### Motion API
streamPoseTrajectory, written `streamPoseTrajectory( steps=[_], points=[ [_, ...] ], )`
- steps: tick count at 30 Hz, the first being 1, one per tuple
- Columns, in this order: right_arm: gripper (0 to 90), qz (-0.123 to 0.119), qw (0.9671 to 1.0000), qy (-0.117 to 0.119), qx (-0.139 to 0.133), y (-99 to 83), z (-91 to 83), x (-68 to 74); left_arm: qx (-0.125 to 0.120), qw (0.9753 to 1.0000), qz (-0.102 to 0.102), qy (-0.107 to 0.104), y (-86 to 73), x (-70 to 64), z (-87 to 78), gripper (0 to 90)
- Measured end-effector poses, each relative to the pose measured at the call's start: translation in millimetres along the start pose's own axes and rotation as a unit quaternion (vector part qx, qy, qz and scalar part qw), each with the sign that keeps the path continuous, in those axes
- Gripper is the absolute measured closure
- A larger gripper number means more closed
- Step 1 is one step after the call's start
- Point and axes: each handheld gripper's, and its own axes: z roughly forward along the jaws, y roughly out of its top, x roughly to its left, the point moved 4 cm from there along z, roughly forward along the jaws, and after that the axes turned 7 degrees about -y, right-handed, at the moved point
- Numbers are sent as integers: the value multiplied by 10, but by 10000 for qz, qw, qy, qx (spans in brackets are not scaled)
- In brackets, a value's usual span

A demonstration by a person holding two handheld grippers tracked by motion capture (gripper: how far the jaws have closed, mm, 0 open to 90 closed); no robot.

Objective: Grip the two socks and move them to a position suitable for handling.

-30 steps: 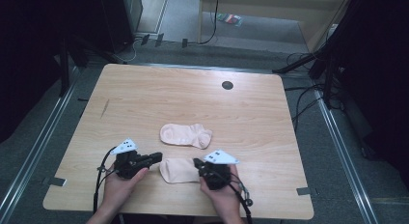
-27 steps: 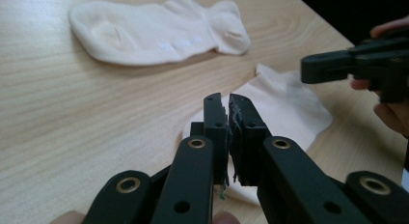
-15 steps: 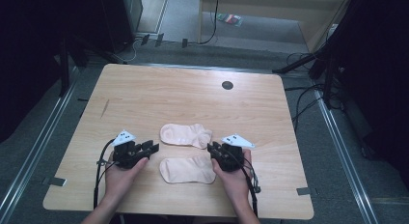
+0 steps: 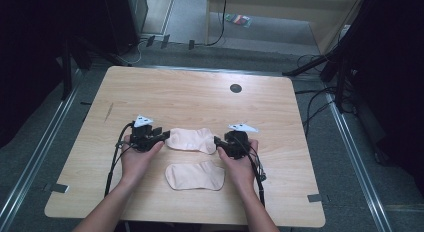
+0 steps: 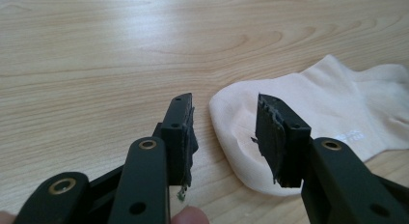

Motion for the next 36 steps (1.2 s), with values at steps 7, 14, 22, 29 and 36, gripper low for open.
streamPoseTrajectory(
  steps=[7,14,22,29,36],
  points=[
    [580,-13,9998,-68,183,-7,171,32,283,9992,205,201,-51,-4,106,621],
    [842,-142,9992,4,385,-48,216,78,402,9975,515,262,-85,-58,132,855],
    [889,-290,9995,69,98,2,79,90,353,9972,661,56,-62,-152,-10,892],
    [889,-384,9992,105,-98,57,-153,91,67,9976,687,-110,15,-293,-248,890],
    [889,-445,9985,108,-298,73,-355,82,-187,9970,712,-253,9,-390,-420,889]
  ],
)
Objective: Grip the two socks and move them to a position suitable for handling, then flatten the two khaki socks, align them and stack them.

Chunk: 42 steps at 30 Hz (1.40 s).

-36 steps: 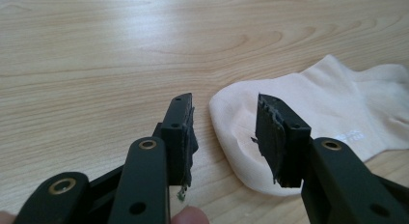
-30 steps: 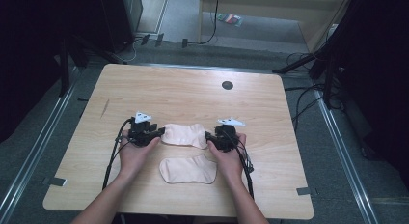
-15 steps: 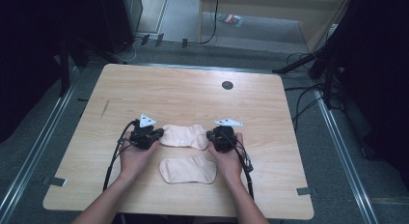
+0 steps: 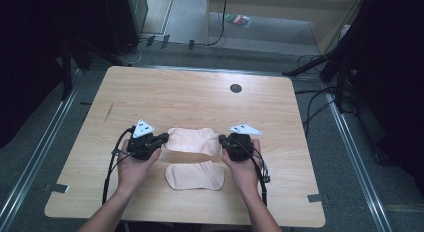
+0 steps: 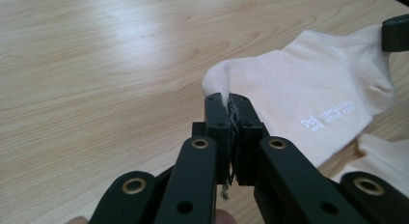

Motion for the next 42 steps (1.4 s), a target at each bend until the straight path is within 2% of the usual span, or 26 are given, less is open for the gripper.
streamPoseTrajectory(
  steps=[3,9,12,17,21,29,33,38,42],
  points=[
    [889,-60,10000,11,-62,6,-79,6,-87,9999,-13,-118,-14,-35,-61,890],
    [889,-120,9999,34,-113,-27,-195,33,-187,9996,57,-220,-30,-125,-189,890],
    [889,-73,9999,56,-75,-66,-239,37,-235,9992,13,-309,-46,-172,-246,891],
    [889,-112,9999,104,-39,-148,-322,69,-172,9992,58,-367,-125,-254,-307,891],
    [889,-107,9998,144,-27,-212,-391,72,-95,9985,-79,-525,-242,-311,-361,891],
    [889,-219,9994,241,96,-409,-496,138,79,9987,-83,-495,-478,-392,-403,891],
    [889,-247,9992,232,212,-499,-515,137,170,9985,-163,-503,-573,-427,-391,890],
    [889,-246,9991,200,293,-587,-541,125,256,9990,37,-353,-643,-546,-374,890],
    [889,-238,9991,148,333,-646,-530,105,290,9991,119,-296,-673,-574,-335,889]
  ],
)
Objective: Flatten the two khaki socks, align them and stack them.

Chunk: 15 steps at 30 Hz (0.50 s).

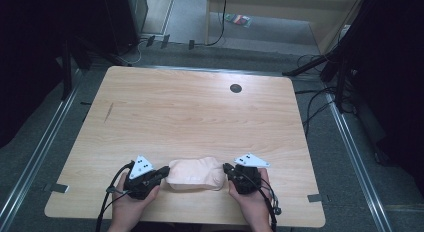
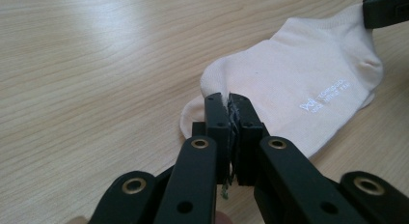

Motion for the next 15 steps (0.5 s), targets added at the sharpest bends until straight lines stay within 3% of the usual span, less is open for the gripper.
streamPoseTrajectory(
  steps=[15],
  points=[
    [888,8,9999,7,131,-84,79,-13,233,9991,277,236,-103,-43,130,868]
  ],
)
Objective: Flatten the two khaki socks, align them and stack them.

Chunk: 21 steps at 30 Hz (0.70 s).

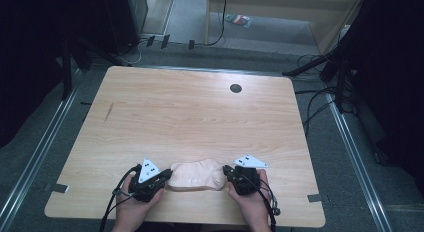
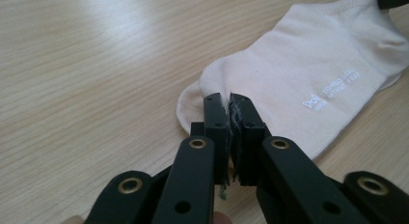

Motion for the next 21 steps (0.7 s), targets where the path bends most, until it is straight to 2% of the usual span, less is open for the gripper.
streamPoseTrajectory(
  steps=[1,3,5,6,8,9,10,12,14,15,17,21],
  points=[
    [888,-18,10000,-11,8,-8,10,-4,23,10000,4,-66,-14,-11,20,850],
    [869,14,10000,34,58,-29,30,-9,-10,10000,31,-80,-17,-29,29,756],
    [698,47,9999,114,5,-29,32,-20,-145,9999,6,34,8,-19,5,589],
    [623,83,9999,106,-58,-22,22,-28,-250,9997,-18,54,24,-4,-26,538],
    [585,218,9994,108,-235,3,-33,-38,-469,9988,-107,92,50,31,-91,506],
    [598,257,9991,104,-317,14,-60,-39,-645,9977,-171,101,71,57,-153,513],
    [649,317,9983,79,-488,35,-118,-27,-755,9969,-204,48,85,64,-183,567],
    [716,314,9974,168,-634,49,-156,17,-817,9965,-181,-74,98,56,-197,668],
    [782,171,9977,254,-612,38,-146,95,-681,9969,-208,-323,87,35,-137,775],
    [796,116,9980,296,-545,26,-120,133,-608,9972,-224,-376,71,31,-100,807],
    [813,71,9985,408,-367,-8,-43,194,-476,9981,-242,-294,34,40,-27,831],
    [832,22,9996,284,-11,-89,96,204,-131,9995,-265,-62,-50,97,73,806]
  ],
)
